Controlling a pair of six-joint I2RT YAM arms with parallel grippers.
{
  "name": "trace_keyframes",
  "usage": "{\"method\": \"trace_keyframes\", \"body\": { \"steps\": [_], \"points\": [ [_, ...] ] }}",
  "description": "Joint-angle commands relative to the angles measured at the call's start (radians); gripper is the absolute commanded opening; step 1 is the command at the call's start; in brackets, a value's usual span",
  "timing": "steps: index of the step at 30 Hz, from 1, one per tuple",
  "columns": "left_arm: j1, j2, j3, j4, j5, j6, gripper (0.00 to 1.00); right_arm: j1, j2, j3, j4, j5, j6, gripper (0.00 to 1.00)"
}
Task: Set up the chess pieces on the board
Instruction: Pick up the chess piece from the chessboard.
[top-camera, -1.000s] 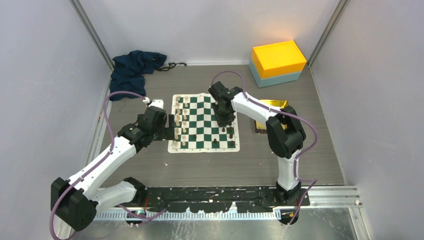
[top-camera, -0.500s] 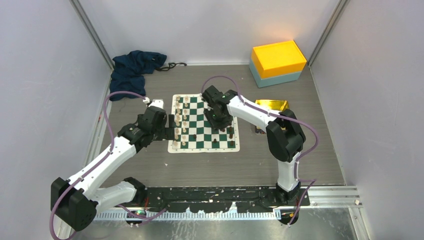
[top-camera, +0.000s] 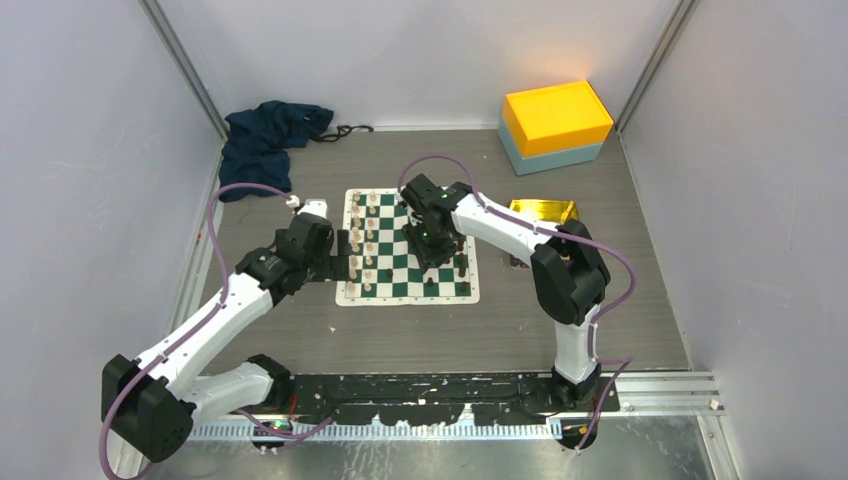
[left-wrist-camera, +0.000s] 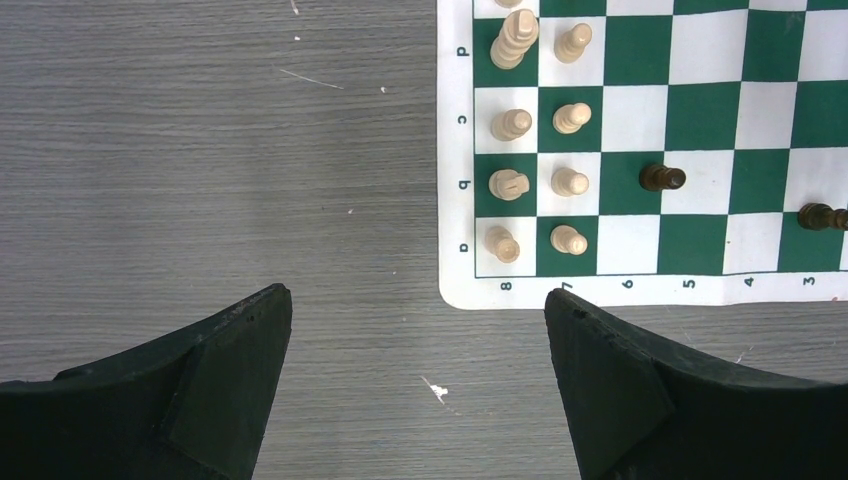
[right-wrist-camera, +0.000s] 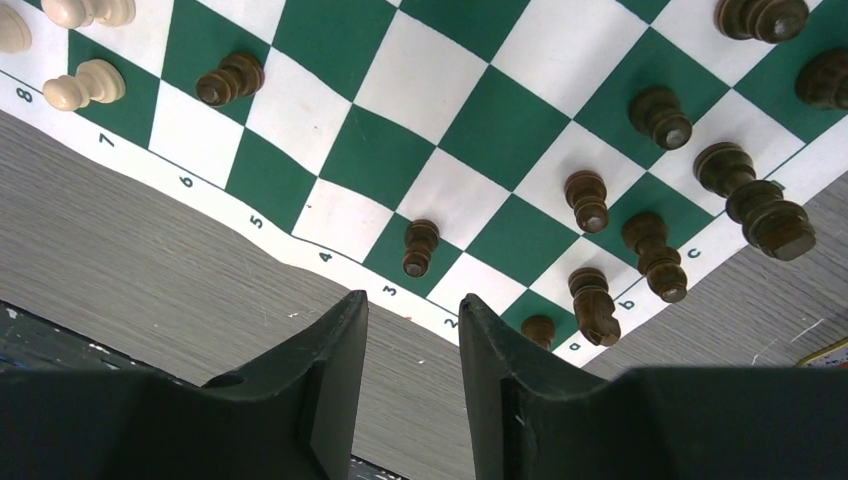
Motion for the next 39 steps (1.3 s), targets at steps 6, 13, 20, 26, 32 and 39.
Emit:
{"method": "trace_keyframes", "body": {
  "steps": [6,13,20,26,32,39],
  "points": [
    [0.007,-0.016,0.002,0.029,0.008,-0.011,0.98,0.008,-0.017,-0.027,0.023,-0.035,-0.003,0.45],
    [0.007,-0.016,0.000,0.028,0.008,-0.011,0.98,0.010,0.003,-0.046,0.050,-0.037,0.004,0.45],
    [0.007,-0.018,-0.001,0.028,0.008,-0.011,0.98,0.009,0.020,-0.061,0.067,-0.041,0.009,0.45],
    [0.007,-0.017,-0.003,0.029,0.008,-0.012,0.98,0.009,0.031,-0.071,0.079,-0.040,0.009,0.45],
    [0.007,-0.018,-0.003,0.030,0.008,-0.013,0.98,0.009,0.041,-0.074,0.083,-0.042,0.011,0.44],
    [0.007,-0.018,-0.003,0.030,0.008,-0.013,0.98,0.010,0.051,-0.078,0.094,-0.044,0.014,0.43]
  ]
}}
